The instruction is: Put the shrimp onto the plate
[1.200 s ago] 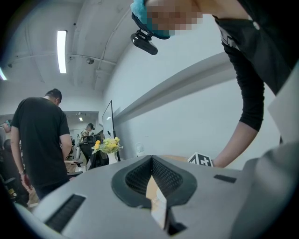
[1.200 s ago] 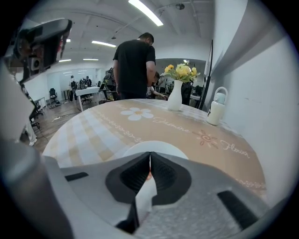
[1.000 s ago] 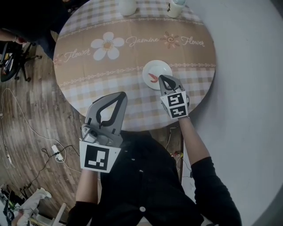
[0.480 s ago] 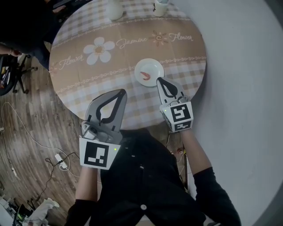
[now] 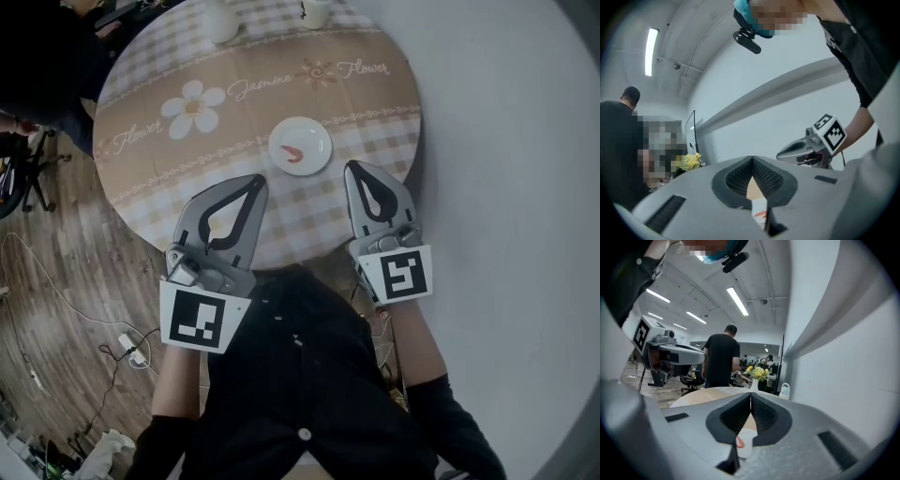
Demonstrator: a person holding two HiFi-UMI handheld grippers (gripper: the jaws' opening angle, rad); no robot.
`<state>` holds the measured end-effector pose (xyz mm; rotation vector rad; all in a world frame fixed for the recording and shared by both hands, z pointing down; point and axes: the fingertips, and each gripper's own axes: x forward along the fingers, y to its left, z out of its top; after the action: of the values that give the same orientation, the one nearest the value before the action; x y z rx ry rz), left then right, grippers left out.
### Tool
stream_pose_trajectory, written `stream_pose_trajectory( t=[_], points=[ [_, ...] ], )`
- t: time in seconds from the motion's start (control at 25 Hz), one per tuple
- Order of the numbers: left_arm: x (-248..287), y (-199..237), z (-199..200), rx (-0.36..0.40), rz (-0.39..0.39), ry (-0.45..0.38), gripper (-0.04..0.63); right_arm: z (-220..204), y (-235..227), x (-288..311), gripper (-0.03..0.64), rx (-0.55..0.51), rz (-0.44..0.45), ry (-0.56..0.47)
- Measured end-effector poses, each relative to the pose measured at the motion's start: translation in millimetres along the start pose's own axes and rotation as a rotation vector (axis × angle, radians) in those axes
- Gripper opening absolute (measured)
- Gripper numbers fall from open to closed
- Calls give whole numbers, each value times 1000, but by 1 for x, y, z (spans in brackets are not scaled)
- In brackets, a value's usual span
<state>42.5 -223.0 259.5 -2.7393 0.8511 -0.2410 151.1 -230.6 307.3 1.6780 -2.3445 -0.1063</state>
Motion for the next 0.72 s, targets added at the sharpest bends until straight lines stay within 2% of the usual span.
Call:
stream_pose_trajectory(
  t=[0.32, 0.72],
  points=[
    [3, -2, 10, 8, -3, -16, 2, 34, -11, -35, 3, -31, -71, -70],
    [4, -4, 20, 12, -3, -31, 2, 49, -3, -45, 3, -24, -74, -109]
  ],
)
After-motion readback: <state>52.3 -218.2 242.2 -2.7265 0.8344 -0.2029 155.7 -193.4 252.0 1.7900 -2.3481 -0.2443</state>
